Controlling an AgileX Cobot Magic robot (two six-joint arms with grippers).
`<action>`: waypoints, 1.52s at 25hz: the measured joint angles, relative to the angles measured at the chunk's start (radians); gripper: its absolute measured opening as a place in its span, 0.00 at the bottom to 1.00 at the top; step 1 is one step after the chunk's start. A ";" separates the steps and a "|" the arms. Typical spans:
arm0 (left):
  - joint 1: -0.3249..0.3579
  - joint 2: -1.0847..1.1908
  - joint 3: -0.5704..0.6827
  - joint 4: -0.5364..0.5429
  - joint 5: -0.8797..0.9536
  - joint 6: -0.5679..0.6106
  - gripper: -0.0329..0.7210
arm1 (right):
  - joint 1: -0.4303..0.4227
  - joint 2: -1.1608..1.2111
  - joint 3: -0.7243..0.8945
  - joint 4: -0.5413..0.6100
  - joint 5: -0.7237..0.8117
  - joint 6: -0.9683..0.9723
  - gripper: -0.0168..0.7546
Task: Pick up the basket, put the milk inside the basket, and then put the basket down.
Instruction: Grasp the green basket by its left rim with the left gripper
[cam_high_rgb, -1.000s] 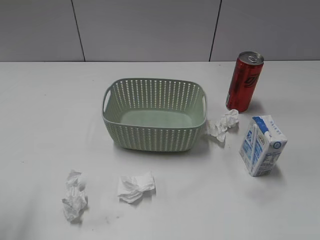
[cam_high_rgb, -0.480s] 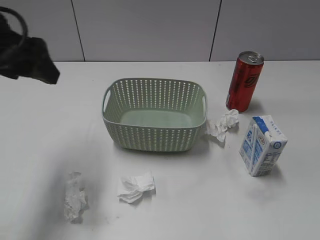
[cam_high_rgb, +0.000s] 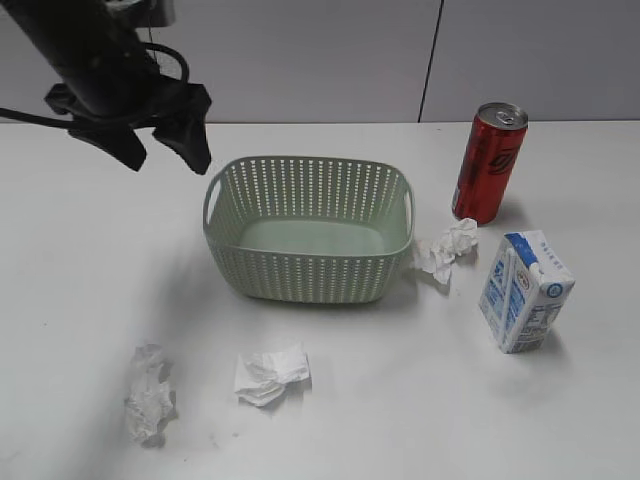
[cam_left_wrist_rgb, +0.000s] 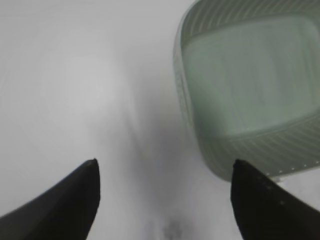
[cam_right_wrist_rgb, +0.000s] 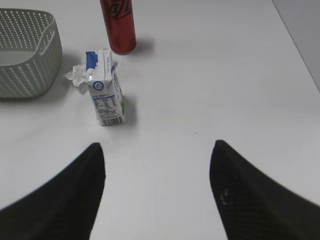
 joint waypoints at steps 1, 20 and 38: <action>-0.001 0.029 -0.025 -0.010 0.001 0.000 0.85 | 0.000 0.000 0.000 0.000 0.000 0.000 0.67; -0.007 0.292 -0.102 -0.104 -0.104 -0.016 0.57 | 0.000 0.000 0.000 0.000 0.000 0.000 0.67; -0.007 0.315 -0.112 -0.092 -0.126 -0.073 0.03 | 0.000 0.000 0.000 0.000 0.000 0.000 0.67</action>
